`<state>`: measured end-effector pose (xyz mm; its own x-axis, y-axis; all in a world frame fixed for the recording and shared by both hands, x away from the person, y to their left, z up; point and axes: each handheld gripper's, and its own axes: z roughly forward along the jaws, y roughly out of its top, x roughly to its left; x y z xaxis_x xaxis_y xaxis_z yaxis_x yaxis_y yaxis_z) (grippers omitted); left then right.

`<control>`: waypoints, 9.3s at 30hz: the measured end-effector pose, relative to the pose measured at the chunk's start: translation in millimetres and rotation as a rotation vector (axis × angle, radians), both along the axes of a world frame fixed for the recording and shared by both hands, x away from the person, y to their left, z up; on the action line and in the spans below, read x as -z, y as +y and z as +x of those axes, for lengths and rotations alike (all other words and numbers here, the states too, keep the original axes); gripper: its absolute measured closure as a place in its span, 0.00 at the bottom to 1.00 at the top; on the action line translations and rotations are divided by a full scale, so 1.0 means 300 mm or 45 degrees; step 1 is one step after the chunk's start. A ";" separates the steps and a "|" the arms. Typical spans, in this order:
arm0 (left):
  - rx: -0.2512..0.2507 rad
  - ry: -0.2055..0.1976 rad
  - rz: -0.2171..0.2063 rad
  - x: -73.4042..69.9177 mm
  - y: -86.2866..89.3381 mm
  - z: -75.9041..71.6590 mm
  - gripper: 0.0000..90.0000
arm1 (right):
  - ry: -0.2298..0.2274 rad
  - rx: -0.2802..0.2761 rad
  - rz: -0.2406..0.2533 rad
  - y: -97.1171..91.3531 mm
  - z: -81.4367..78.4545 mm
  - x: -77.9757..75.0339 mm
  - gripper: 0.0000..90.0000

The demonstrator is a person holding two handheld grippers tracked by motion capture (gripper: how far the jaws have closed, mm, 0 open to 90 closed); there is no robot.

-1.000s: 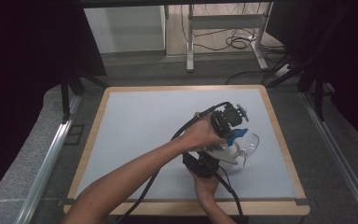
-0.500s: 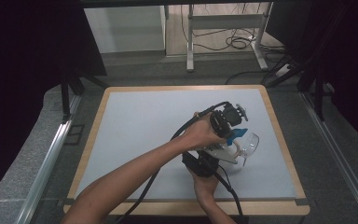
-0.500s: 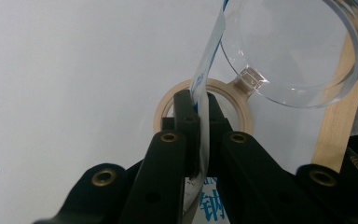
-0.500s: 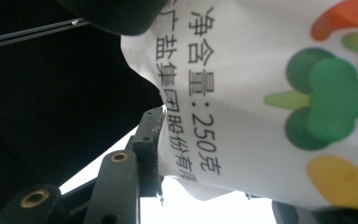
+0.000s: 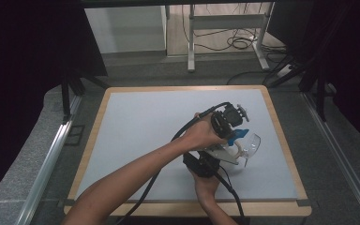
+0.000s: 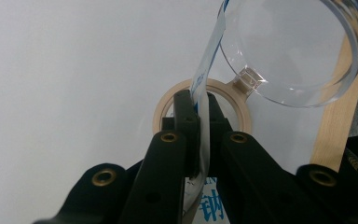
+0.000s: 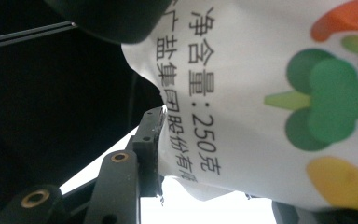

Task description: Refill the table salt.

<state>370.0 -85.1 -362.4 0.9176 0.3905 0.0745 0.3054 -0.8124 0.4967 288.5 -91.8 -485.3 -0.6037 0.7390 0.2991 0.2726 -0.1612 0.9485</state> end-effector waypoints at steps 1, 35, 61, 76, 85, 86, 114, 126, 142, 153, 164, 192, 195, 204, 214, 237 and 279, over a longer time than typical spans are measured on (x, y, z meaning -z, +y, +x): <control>0.000 0.000 0.000 0.000 0.000 0.000 1.00 | 0.000 0.000 0.000 0.000 0.000 0.000 0.65; 0.008 0.012 0.009 0.000 -0.010 -0.001 1.00 | -0.015 0.010 0.000 -0.005 -0.004 -0.005 0.65; 0.009 0.015 0.019 -0.003 -0.012 0.002 1.00 | -0.018 0.009 0.003 -0.005 -0.004 -0.005 0.65; 0.009 0.013 0.027 -0.005 -0.018 -0.001 1.00 | -0.020 0.005 0.015 -0.008 -0.004 -0.008 0.65; 0.008 0.010 0.030 -0.006 -0.018 -0.001 1.00 | -0.021 0.005 0.020 -0.009 -0.005 -0.008 0.65; 0.009 0.009 0.029 -0.007 -0.018 -0.001 1.00 | -0.021 0.004 0.020 -0.008 -0.005 -0.007 0.65; 0.006 0.012 0.050 -0.007 -0.030 0.008 1.00 | -0.018 0.001 0.052 -0.014 0.001 -0.008 0.66; 0.000 0.030 0.038 0.007 -0.016 0.014 1.00 | -0.006 -0.007 0.044 -0.005 0.002 0.004 0.66; 0.012 0.029 0.043 0.005 -0.025 0.011 1.00 | -0.018 0.012 0.049 -0.014 0.001 0.008 0.67; 0.013 0.029 0.047 0.006 -0.026 0.012 1.00 | -0.012 0.012 0.056 -0.013 -0.001 0.007 0.67; 0.012 0.030 0.044 0.006 -0.024 0.011 1.00 | -0.015 0.014 0.053 -0.012 -0.003 0.008 0.67; 0.020 0.028 0.039 0.004 -0.037 0.004 1.00 | -0.019 0.032 0.068 -0.017 -0.004 0.006 0.67; 0.021 0.029 0.039 0.000 -0.036 0.005 1.00 | -0.024 0.034 0.070 -0.018 -0.005 0.004 0.67; 0.019 0.033 0.044 0.001 -0.029 0.007 1.00 | -0.028 0.031 0.064 -0.012 -0.008 0.006 0.67; 0.020 0.037 0.050 0.004 -0.026 0.008 1.00 | -0.029 0.031 0.056 -0.008 -0.010 0.009 0.67; 0.016 0.037 0.047 0.008 -0.022 0.010 1.00 | -0.029 0.025 0.054 -0.006 -0.011 0.009 0.67; 0.022 0.041 0.045 0.005 -0.022 0.009 1.00 | -0.043 0.032 0.040 -0.007 -0.014 0.007 0.67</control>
